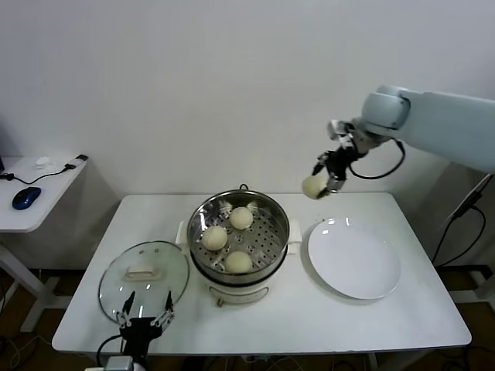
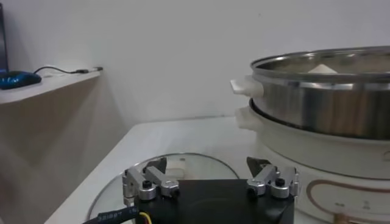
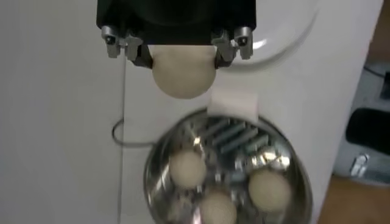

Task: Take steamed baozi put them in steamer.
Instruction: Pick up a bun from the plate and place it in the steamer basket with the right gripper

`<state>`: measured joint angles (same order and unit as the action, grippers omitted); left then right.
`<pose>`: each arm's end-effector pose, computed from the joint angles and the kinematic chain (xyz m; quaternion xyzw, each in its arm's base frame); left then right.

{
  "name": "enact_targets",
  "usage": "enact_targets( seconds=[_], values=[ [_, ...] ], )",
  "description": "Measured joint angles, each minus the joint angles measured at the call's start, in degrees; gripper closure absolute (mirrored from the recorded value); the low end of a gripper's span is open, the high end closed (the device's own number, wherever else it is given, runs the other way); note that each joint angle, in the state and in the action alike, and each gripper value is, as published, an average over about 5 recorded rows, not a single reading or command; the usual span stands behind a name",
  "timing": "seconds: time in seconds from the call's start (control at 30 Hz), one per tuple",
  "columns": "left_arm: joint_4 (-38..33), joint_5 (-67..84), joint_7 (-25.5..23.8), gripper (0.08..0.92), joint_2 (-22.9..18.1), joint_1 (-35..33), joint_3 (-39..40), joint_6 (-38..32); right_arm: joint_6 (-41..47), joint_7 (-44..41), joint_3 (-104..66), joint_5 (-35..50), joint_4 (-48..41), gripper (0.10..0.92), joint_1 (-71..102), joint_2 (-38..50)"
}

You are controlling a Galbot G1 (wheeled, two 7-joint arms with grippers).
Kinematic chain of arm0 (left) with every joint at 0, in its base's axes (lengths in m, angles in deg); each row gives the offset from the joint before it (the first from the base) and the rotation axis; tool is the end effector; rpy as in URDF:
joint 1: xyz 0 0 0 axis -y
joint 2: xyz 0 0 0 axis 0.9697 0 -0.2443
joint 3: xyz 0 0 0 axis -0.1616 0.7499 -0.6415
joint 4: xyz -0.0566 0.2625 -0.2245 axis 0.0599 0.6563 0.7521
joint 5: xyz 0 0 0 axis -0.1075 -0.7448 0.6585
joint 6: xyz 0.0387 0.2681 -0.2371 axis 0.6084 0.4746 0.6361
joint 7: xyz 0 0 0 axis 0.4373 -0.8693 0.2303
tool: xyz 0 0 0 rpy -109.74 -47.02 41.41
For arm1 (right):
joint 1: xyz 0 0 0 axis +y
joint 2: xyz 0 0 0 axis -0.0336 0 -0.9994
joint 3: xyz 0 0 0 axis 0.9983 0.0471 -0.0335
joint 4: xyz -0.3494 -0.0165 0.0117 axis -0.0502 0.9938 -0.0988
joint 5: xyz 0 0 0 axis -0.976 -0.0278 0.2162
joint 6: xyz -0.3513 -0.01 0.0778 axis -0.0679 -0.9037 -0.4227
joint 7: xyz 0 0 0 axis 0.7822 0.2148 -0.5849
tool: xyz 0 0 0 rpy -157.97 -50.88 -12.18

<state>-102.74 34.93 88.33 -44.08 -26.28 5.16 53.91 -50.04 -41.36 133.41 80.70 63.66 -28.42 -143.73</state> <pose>0.1257 0.0255 -0.3411 0.0488 -0.9868 -0.0453 0.1475 0.5639 -0.0189 0.0446 0.5471 -0.5877 0.5054 0.3160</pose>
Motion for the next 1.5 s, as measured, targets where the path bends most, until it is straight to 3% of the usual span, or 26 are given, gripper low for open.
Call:
enact_targets(
  seconds=[0.33,1.0,1.23,1.5],
  values=[
    [-0.2,0.1,0.0,0.177,0.2,-0.1,-0.4,0.0,5.7,6.7,1.8,6.9,4.6,0.347,1.5,-8.6],
    [1.0,0.2,-0.1,0.177,0.2,0.3,-0.3,-0.1,9.5,13.6,2.6,2.9,3.6,0.343,13.4,-12.2],
    [0.7,0.3,-0.1,0.177,0.2,0.3,-0.6,0.0,8.1,13.6,1.4,3.3,3.0,0.220,13.7,-12.0],
    [0.0,0.3,-0.1,0.177,0.2,0.2,-0.6,0.1,4.1,9.8,0.0,6.0,3.0,0.203,10.8,-10.0]
  ],
)
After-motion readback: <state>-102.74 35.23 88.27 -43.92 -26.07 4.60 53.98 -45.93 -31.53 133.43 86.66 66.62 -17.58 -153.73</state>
